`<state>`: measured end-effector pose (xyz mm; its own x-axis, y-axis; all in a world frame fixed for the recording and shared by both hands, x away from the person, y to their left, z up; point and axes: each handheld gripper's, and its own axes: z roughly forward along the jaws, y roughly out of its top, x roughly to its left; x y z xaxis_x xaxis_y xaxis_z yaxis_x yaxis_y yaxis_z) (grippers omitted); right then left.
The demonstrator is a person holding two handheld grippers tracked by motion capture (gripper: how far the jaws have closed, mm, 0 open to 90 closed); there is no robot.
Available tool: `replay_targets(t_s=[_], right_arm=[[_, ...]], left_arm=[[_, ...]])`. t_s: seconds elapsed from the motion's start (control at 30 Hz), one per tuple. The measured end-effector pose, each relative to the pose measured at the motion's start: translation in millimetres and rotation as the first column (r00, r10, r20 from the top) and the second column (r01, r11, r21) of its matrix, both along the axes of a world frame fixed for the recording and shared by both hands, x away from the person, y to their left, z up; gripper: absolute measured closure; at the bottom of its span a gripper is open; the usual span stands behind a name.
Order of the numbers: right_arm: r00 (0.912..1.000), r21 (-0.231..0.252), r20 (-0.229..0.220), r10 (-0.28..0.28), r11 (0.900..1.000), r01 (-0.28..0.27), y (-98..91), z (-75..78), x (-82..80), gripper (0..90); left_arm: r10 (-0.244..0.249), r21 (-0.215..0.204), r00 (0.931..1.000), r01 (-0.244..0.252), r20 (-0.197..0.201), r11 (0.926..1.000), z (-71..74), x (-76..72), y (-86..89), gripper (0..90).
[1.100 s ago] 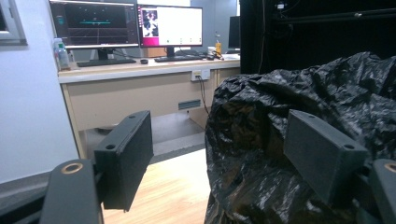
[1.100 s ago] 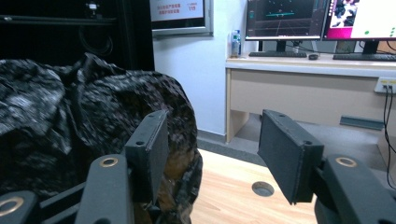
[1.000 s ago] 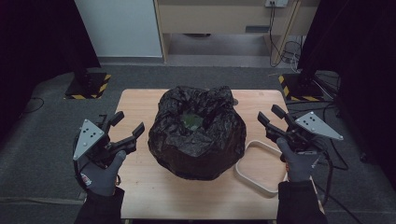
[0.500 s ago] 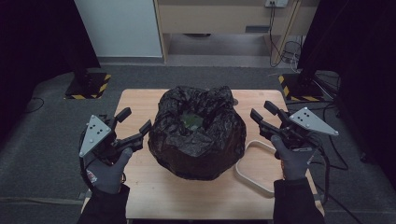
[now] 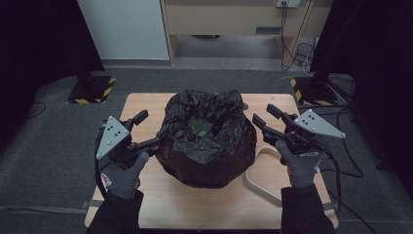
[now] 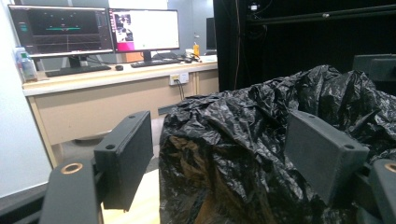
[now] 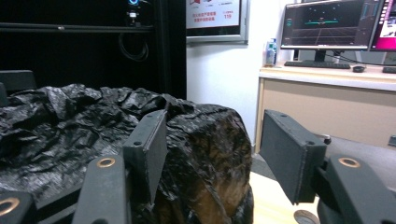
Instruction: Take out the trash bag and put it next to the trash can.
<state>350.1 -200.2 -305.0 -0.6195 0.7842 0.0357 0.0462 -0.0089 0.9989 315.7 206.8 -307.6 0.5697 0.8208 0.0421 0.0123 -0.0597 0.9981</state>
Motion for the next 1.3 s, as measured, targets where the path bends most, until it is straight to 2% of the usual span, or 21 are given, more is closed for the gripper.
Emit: replay_targets(t_s=[0.13, 0.37, 0.67, 1.1, 1.3], right_arm=[[0.9995, 0.013, -0.004, 0.032, 0.9994, -0.032, 6.9, 2.3, 0.1, 40.8], [0.9974, 0.003, -0.013, 0.071, 0.9975, -0.071, 20.2, 2.8, 0.6, 40.2], [0.9921, -0.032, -0.037, 0.12, 0.9921, -0.121, 34.9, 0.5, 1.7, 41.7], [0.9892, -0.068, -0.066, 0.131, 0.9884, -0.136, 40.0, -2.3, 2.6, 55.9], [0.9918, -0.103, -0.054, 0.116, 0.9873, -0.121, 42.3, -0.2, 1.5, 58.6]], left_arm=[[-0.002, 0.001, 1.0, 0.002, -0.004, 1.0, -0.5, 2.4, -3.1, 23.1], [0.002, 0.007, 0.9998, -0.002, -0.018, 1.0, -3.1, 7.4, -6.3, 23.6], [-0.008, 0.007, 0.9995, 0.008, -0.03, 0.9999, -5.7, 10.6, -8.6, 28.5], [-0.022, 0.004, 0.9994, 0.022, -0.026, 0.9998, -6.7, 12.9, -11.6, 33.8], [-0.022, -0.003, 0.9983, 0.022, -0.054, 0.9998, -5.0, 12.3, -13.4, 38.7]])
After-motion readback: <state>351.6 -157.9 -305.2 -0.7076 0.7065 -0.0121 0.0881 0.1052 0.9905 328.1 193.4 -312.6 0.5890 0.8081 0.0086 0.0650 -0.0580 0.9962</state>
